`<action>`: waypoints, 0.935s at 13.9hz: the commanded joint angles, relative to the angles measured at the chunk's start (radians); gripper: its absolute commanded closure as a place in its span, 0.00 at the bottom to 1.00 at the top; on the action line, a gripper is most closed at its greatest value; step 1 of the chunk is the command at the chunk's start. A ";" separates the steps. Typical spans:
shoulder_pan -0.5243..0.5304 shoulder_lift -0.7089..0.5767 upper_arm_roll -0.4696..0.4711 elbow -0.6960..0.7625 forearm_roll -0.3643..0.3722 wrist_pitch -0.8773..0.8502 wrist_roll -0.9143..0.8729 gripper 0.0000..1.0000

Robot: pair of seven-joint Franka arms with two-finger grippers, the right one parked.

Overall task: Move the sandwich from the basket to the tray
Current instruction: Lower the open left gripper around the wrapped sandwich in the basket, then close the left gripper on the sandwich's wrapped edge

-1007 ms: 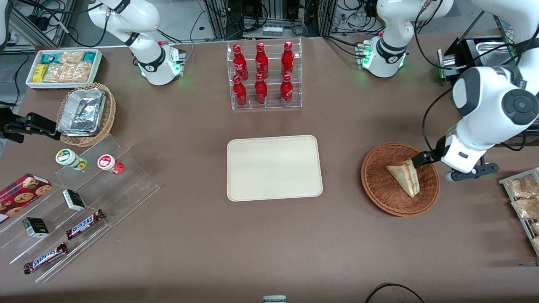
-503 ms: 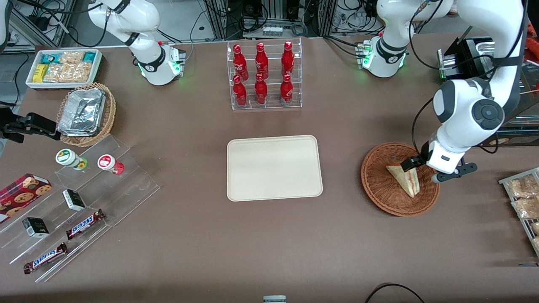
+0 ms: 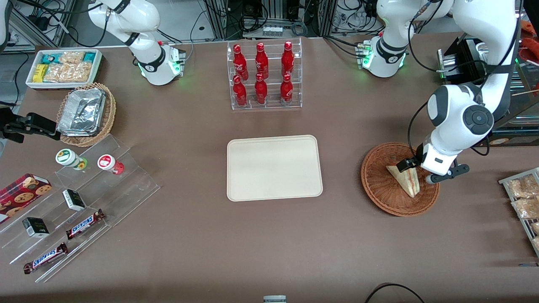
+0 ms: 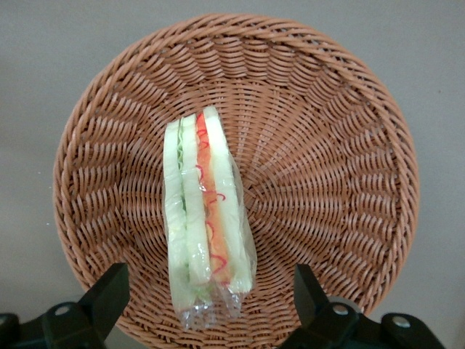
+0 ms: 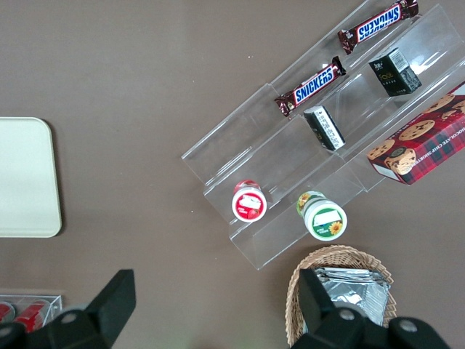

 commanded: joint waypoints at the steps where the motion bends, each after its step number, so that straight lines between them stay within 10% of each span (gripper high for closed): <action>1: -0.003 0.016 -0.002 -0.012 0.012 0.030 -0.025 0.00; 10: -0.001 0.081 -0.001 -0.014 0.012 0.088 -0.025 0.01; 13: -0.001 0.082 0.001 -0.020 0.013 0.086 -0.025 0.36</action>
